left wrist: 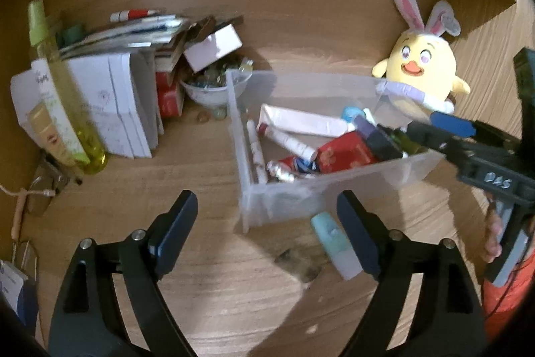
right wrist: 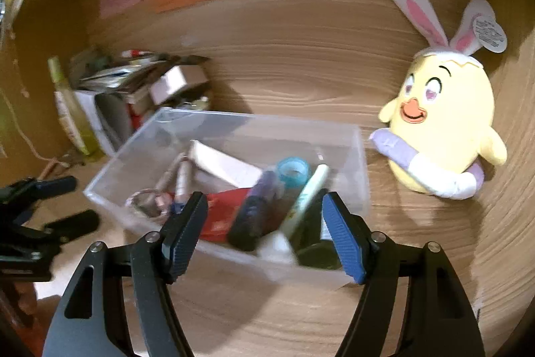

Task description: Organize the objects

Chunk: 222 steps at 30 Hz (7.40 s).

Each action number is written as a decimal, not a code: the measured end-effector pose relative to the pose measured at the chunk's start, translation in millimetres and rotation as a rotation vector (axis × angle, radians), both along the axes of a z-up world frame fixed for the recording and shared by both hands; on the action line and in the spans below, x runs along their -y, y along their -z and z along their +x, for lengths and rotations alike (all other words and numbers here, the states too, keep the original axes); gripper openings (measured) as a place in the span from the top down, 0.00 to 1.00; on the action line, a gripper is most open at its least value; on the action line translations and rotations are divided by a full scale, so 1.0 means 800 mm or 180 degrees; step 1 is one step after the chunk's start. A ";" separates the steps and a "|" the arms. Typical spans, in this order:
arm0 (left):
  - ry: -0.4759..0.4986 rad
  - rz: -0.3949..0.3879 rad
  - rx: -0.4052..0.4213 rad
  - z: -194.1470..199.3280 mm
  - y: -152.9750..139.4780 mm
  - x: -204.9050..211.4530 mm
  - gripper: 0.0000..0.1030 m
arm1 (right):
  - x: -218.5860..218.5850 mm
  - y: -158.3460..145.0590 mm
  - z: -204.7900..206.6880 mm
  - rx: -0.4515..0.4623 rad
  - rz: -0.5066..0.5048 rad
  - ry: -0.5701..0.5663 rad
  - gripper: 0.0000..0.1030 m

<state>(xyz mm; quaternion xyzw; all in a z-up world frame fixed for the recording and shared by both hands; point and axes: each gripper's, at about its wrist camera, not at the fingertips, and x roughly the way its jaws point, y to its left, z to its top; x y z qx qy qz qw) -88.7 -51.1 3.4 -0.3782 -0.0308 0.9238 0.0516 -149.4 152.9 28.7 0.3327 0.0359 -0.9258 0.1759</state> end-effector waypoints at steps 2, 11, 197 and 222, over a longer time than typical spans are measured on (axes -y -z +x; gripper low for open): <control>0.0010 0.0007 0.0063 0.002 0.007 0.001 0.17 | 0.003 -0.001 0.009 0.0004 -0.0035 -0.0055 0.34; 0.0130 -0.0010 0.0346 0.006 0.038 -0.006 0.17 | 0.024 0.008 0.042 0.0115 -0.0077 -0.0334 0.34; -0.0103 -0.0055 -0.0286 -0.003 -0.014 -0.035 0.05 | -0.027 -0.001 0.068 -0.0209 0.0033 0.0047 0.18; -0.0032 -0.0077 -0.0335 0.005 -0.014 -0.043 0.05 | -0.027 0.003 0.071 -0.0132 -0.0076 0.0032 0.18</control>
